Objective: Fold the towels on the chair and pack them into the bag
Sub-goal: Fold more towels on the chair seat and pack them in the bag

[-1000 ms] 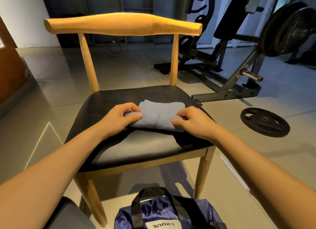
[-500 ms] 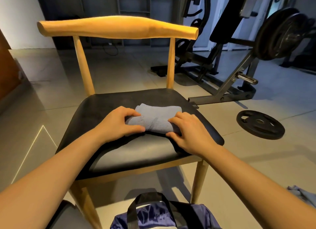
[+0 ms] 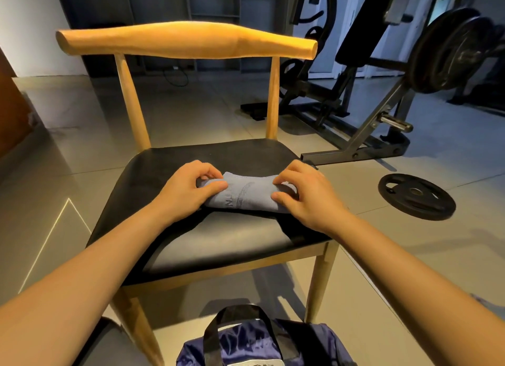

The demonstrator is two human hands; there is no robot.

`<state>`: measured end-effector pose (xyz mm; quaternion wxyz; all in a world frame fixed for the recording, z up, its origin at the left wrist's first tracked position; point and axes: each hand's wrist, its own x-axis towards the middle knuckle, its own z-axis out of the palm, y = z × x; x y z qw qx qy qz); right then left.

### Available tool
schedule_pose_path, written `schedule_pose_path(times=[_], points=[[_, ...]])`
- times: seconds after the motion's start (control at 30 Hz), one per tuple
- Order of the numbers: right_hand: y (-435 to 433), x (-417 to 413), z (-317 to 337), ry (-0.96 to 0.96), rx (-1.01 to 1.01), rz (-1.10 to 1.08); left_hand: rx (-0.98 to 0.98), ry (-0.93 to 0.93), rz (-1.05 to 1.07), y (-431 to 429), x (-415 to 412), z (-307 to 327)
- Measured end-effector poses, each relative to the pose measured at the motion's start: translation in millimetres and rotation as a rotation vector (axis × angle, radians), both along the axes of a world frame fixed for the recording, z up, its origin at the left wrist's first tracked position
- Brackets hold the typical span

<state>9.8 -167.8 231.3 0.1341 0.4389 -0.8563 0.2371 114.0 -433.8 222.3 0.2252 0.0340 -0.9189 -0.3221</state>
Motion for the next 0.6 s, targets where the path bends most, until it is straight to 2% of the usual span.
schedule_pose_path(times=[0.07,0.13,0.27,0.33,0.4,0.47,0.6], points=[[-1.8,3.8,-0.5,0.098,0.053,-0.015,-0.073,0.093,0.046,-2.6,0.2,1.0],[-1.5,6.1,-1.9,0.119,0.06,-0.029,-0.064,0.111,0.041,-7.3,1.2,1.7],[0.2,11.8,-2.8,0.093,0.047,-0.033,0.106,-0.033,-0.073,-11.0,7.6,3.3],[2.5,12.9,-1.1,0.079,0.078,-0.013,0.04,-0.16,-0.101,-10.9,12.3,3.0],[5.2,10.6,-1.4,0.074,0.152,0.014,-0.026,-0.178,-0.104,-10.0,11.9,1.2],[7.8,7.6,-2.8,-0.009,0.145,0.031,-0.002,-0.148,-0.116,-9.9,11.0,2.3],[13.8,-3.6,2.4,-0.307,0.005,0.075,0.109,-0.197,-0.139,-8.5,10.6,10.0]])
